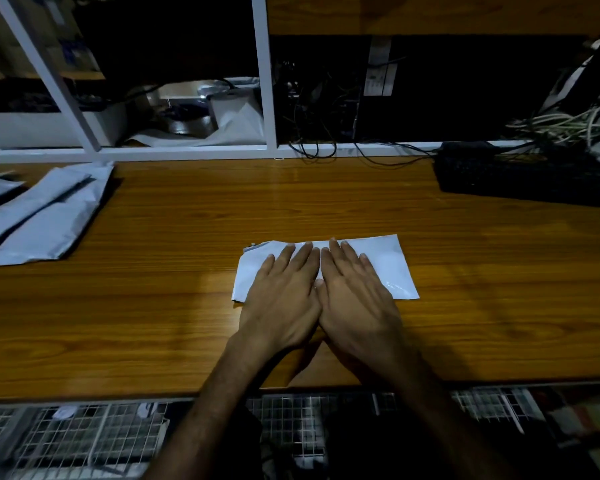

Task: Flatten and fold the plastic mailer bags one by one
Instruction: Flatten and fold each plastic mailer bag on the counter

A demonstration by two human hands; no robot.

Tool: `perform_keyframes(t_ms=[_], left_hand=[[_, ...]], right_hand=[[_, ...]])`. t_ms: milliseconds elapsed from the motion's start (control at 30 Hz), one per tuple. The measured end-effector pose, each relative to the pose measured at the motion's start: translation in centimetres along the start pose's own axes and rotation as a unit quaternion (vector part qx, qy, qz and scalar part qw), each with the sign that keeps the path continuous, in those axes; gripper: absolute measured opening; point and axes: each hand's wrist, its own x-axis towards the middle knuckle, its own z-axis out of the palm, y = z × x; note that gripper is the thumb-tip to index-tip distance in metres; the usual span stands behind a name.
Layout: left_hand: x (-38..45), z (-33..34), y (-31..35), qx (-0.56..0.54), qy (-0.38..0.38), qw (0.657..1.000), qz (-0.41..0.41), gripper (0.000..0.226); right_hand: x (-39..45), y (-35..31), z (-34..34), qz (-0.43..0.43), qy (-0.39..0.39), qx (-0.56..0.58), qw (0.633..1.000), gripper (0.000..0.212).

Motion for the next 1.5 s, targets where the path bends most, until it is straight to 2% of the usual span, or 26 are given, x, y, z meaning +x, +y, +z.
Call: perform_keyframes(t_ms=[167,300,533,633,733,933,1067,1267,1400,1500], left_hand=[[0.3,0.1,0.1,0.017,-0.006,0.999,-0.031,0.094],[0.3,-0.2,0.5,0.023,-0.014,0.998,-0.053,0.100],[0.3,-0.1,0.7,0.023,-0.006,0.996,-0.091,0.103],[0.3,0.1,0.4,0.027,0.000,0.994,-0.107,0.093],[0.4,0.2,0.2,0.026,-0.002,0.992,-0.123,0.083],[0.2,0.3,-0.5,0.038,0.009,0.991,-0.130,0.087],[0.1,0.2,-1.0,0.047,0.003,0.991,-0.127,0.088],[0.1,-0.1,-1.9,0.065,-0.002,0.986,-0.152,0.101],[-0.1,-0.4,-2.1,0.080,-0.016,0.981,-0.174,0.116],[-0.2,-0.6,-2.1,0.078,-0.013,0.980,-0.185,0.118]], right_hand=[[-0.3,-0.1,-0.2,0.029,0.001,-0.015,0.999,0.081],[-0.3,0.0,0.2,0.039,0.016,-0.022,0.999,0.098],[-0.1,0.5,0.4,0.070,0.023,-0.012,0.997,0.096],[-0.1,0.5,0.1,0.086,0.023,0.002,0.996,0.091],[-0.2,0.6,0.0,0.097,0.032,0.007,0.995,0.094],[-0.2,1.3,0.1,0.104,0.040,0.009,0.994,0.100],[-0.5,2.3,0.0,0.120,0.046,0.002,0.992,0.112],[-0.8,3.6,-0.5,0.135,0.042,-0.011,0.990,0.126],[-1.0,4.3,-0.8,0.144,0.039,-0.021,0.989,0.128],[-1.0,4.9,-1.1,0.145,0.035,-0.030,0.988,0.125]])
